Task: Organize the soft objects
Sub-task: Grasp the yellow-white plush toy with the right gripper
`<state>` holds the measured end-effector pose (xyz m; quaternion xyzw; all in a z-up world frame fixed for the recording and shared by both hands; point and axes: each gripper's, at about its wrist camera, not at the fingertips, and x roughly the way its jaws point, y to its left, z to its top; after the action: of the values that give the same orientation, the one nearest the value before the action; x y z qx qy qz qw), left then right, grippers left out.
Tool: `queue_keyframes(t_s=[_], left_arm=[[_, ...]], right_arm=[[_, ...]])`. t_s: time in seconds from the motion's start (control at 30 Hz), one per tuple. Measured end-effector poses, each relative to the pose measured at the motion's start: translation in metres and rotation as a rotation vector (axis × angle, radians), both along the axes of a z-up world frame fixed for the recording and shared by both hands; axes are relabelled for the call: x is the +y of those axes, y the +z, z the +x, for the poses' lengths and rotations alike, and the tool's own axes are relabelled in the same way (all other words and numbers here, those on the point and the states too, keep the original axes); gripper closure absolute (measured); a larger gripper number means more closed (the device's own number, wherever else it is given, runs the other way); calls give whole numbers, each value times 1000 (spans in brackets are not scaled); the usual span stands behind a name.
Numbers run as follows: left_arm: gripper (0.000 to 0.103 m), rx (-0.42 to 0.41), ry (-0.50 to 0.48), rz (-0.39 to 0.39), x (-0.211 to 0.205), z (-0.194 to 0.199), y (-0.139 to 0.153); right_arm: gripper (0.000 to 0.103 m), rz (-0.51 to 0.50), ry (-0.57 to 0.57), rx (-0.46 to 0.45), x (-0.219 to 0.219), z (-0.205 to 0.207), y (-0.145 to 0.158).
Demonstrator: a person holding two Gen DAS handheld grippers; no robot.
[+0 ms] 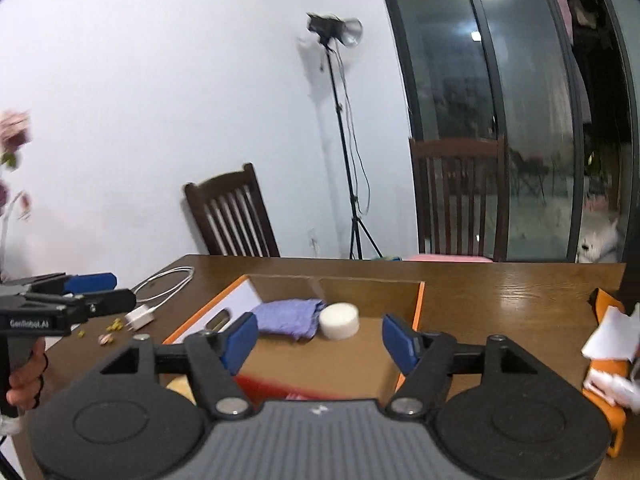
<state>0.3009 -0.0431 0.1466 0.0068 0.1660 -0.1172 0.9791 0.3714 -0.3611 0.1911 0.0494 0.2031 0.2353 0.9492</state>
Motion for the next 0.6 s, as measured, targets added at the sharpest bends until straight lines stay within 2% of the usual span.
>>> queue_keyframes(t_s=[0.13,0.3,0.37,0.43,0.6], left_arm=[[13,3,30,-8,5,-54,-29],[13,66,69,-61,21,-104,-61],[13,100,76,-68,27,-109,-67],[13,100,79,-59,39,-104,-69],[13,104,91,-117,54,-66,-79]], right_arm=[[32,-27,28,-23,7,-64,-25],[32,-14,58,-6,19,-135,-67],[31,-6,81,39,23,-148,-80],[31,-26,87,69,28,-153,-85],[31,-46,90,33,48,-138,-79]])
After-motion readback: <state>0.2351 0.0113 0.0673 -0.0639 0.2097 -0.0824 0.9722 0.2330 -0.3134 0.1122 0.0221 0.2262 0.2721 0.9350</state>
